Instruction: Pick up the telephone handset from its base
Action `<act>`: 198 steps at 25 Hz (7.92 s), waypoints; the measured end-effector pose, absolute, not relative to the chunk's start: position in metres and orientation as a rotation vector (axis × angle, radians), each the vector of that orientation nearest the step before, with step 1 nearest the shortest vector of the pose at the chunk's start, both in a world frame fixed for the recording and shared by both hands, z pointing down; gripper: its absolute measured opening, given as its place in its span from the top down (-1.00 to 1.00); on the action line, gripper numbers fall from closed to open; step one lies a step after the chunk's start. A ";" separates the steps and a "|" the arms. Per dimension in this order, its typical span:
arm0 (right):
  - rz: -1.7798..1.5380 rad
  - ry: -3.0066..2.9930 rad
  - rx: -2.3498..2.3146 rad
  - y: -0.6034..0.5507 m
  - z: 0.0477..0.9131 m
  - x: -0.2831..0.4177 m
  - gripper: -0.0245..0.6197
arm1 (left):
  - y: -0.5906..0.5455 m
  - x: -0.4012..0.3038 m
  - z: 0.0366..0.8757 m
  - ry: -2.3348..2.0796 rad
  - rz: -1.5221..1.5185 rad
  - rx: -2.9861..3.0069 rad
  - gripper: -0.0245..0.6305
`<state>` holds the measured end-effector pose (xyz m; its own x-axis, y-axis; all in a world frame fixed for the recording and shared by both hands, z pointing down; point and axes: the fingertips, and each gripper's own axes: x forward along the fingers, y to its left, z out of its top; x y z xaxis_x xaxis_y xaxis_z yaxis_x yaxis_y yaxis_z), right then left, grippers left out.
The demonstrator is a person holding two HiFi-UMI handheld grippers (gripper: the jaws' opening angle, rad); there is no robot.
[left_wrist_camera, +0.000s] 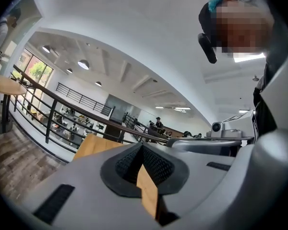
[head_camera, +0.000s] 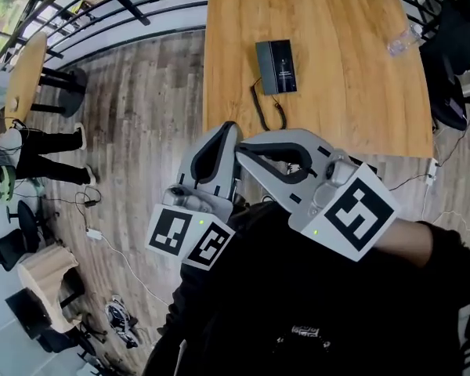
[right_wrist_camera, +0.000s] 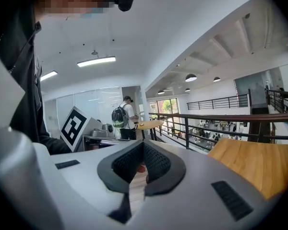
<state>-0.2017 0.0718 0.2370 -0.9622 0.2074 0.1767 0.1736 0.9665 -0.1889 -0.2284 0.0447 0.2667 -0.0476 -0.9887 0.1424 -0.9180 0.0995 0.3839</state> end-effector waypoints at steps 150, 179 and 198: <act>0.397 -2.844 0.088 -0.067 0.273 -0.212 0.87 | -0.165 -0.308 0.655 -1.138 -0.302 1.503 0.69; 0.235 -2.967 0.062 -0.074 0.234 -0.174 0.87 | -0.138 -0.229 0.476 -1.117 -0.619 1.614 0.69; 0.271 -3.009 0.055 -0.093 0.242 -0.171 0.87 | -0.113 -0.219 0.341 -1.542 -0.313 1.944 0.69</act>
